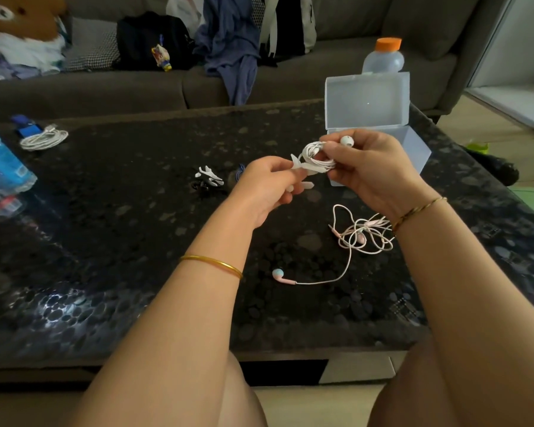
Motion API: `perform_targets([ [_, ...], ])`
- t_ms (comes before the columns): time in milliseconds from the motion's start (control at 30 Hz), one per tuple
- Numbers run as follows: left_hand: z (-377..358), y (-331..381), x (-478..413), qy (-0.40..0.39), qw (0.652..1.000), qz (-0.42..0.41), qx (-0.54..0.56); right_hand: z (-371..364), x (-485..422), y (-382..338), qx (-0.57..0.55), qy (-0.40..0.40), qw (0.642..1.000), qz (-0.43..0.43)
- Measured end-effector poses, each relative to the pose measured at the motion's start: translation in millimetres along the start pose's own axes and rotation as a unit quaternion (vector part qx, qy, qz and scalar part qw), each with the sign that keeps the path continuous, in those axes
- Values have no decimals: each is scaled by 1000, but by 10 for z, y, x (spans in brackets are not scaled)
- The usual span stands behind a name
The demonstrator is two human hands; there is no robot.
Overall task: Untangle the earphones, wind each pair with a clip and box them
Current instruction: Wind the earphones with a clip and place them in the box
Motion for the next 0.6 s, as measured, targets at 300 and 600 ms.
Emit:
perform_targets([
  [300,-27,59,52,-30,999,-14,-19,41,-29,-34,22,12,998,54],
  [600,-110,157,137,-45,975,-167,-139,44,-26,-27,27,25,996,77],
])
Point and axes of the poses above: each hand's wrist, its own x-axis away from the middle knuckle, its own z-axis out of the back of the hand, y = z × x, the point moved 4 cm from there along -x, towards the middle knuckle, and after that the axes turned 1 degree about z, right-handed, at the moved point
